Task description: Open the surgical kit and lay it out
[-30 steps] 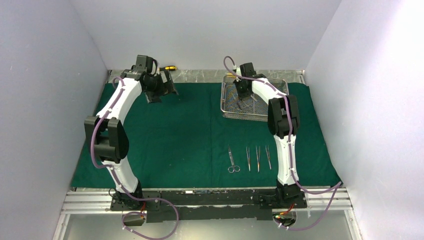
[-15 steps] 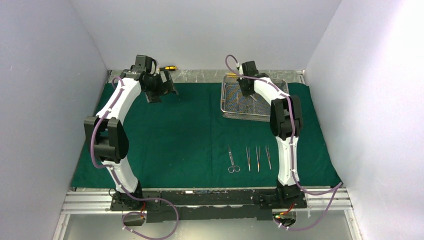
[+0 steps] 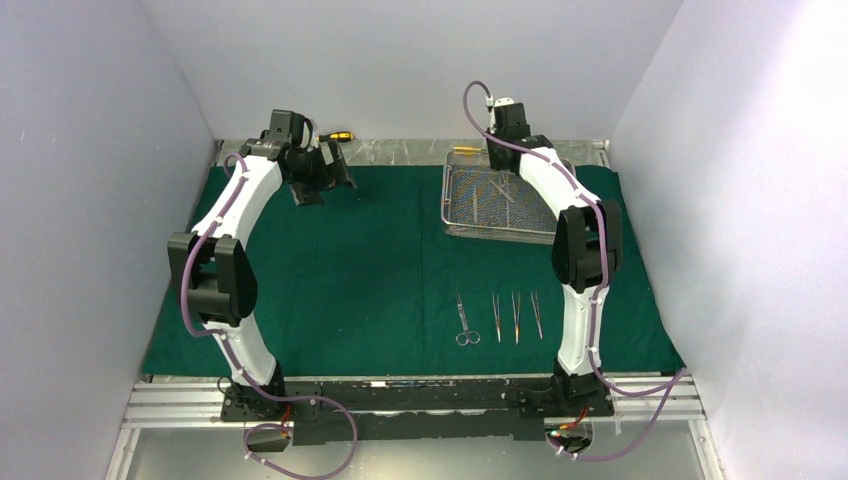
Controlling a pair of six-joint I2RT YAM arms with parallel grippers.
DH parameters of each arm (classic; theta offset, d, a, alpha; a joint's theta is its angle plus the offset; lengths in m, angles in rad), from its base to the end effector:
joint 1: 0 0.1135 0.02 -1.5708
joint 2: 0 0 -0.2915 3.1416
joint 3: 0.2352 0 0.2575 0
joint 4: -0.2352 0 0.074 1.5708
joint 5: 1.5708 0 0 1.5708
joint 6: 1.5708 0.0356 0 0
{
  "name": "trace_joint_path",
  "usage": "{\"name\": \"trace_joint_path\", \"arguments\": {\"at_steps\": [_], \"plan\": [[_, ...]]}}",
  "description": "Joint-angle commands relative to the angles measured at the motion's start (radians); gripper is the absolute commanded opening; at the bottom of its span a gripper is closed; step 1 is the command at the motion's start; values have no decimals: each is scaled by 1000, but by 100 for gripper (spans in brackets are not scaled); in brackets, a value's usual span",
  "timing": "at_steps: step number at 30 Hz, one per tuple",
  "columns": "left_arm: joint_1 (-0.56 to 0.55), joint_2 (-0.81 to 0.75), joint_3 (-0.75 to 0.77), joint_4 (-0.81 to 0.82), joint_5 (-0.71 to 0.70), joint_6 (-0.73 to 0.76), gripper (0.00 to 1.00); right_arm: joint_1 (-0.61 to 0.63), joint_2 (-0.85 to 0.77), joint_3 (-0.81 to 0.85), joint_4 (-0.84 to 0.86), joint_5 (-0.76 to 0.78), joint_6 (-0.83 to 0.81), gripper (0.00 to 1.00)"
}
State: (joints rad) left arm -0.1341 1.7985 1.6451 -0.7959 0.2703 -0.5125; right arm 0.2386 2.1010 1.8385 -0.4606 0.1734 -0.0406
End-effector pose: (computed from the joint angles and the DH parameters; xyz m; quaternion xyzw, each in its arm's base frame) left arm 0.4006 -0.0636 0.3305 -0.1370 0.9343 -0.2179 0.2465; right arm 0.4937 0.1138 0.2858 -0.0911 0.9042 -0.0381 0.4155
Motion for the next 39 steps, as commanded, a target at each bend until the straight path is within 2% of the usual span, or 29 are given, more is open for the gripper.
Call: {"name": "trace_joint_path", "arguments": {"at_steps": [1,11,17,21,26,30,35,39], "plan": [[4,-45,6,27,24,12,99,-5,-60,30,-1,-24,110,3],[4,-112,-54,35,30,9,99,-1,-181,99,-135,-60,369,3],[5,-235,-163,41,13,11,99,48,-316,-14,-193,-63,532,2],[5,-307,-236,38,5,11,99,151,-440,-133,-198,-37,619,2],[5,-400,-371,40,-32,-10,99,355,-529,-286,-227,58,719,2],[5,-442,-470,27,-65,-63,99,480,-604,-445,-181,110,798,2],[5,-494,-603,40,-53,-113,99,601,-590,-540,-203,159,864,2],[5,-529,-670,37,-66,-129,99,648,-553,-615,-170,113,929,2]]}}
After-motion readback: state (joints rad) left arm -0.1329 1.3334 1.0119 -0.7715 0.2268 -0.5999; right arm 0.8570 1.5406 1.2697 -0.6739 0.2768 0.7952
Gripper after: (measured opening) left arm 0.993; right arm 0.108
